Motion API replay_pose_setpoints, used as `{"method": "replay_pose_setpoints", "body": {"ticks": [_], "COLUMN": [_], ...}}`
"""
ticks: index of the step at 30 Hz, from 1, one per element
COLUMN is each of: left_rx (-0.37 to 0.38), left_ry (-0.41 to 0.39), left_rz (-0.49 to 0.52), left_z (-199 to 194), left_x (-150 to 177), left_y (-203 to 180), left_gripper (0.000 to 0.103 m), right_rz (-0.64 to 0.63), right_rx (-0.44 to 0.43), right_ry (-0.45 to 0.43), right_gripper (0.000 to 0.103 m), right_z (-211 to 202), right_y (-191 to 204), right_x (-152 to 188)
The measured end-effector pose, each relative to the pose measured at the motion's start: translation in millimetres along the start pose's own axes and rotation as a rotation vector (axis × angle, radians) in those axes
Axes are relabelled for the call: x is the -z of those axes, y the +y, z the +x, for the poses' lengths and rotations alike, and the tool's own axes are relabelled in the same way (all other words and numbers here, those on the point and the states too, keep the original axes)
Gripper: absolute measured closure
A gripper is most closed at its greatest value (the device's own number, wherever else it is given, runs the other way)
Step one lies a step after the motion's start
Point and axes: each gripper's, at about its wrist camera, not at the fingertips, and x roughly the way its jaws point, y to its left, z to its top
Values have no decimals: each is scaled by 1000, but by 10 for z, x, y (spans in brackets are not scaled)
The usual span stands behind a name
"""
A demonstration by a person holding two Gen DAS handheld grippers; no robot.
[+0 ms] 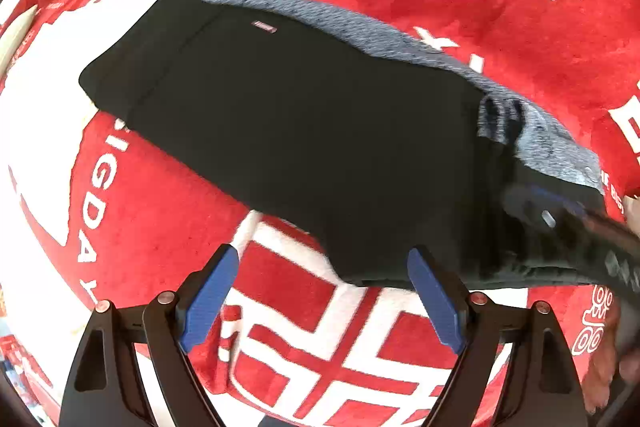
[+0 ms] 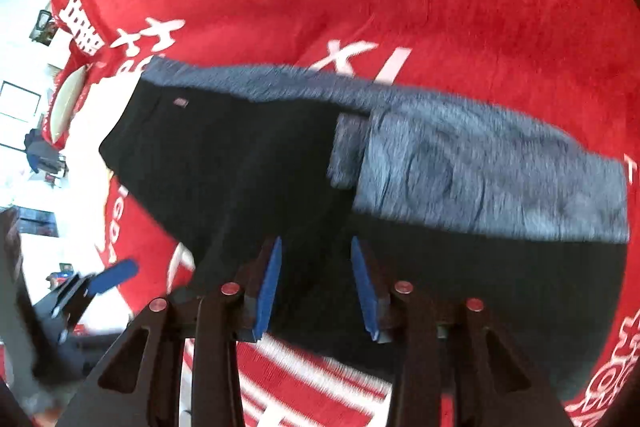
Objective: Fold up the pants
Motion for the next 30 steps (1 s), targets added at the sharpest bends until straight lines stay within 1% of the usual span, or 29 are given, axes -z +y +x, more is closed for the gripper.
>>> {"method": "replay_pose_setpoints", "body": {"ticks": [2, 6, 7, 10, 12, 16, 23, 25, 27, 29, 30], "left_rx": [-4, -11, -12, -10, -8, -5, 8, 20, 36, 53, 69], "left_ry": [4, 6, 7, 11, 13, 13, 8, 4, 3, 4, 5], "left_rz": [-8, -12, -11, -14, -16, -18, -24, -28, -34, -39, -40], "left_z": [7, -4, -4, 1, 11, 17, 35, 37, 45, 58, 63], "left_x": [-8, -21, -24, -41, -51, -66, -109, -113, -124, -135, -136], "left_y": [52, 138, 157, 214, 255, 323, 466, 520, 574, 622, 647], "left_gripper": [16, 16, 16, 16, 16, 16, 16, 16, 16, 16, 16], "right_rz": [-13, -35, -46, -68, -74, -55, -41, -43, -37, -30, -32], "right_rx": [37, 117, 137, 196, 219, 250, 265, 266, 265, 290, 306], "right_ry": [-6, -16, -19, -30, -31, -30, -20, -3, 23, 51, 43], "right_gripper": [61, 46, 46, 42, 37, 36, 35, 34, 30, 30, 30], "right_z": [-83, -247, -289, -333, -348, -316, -197, -117, -19, 78, 88], "right_y": [51, 113, 130, 184, 202, 223, 313, 336, 347, 347, 368], "right_x": [102, 274, 308, 322, 335, 307, 243, 234, 253, 279, 292]}}
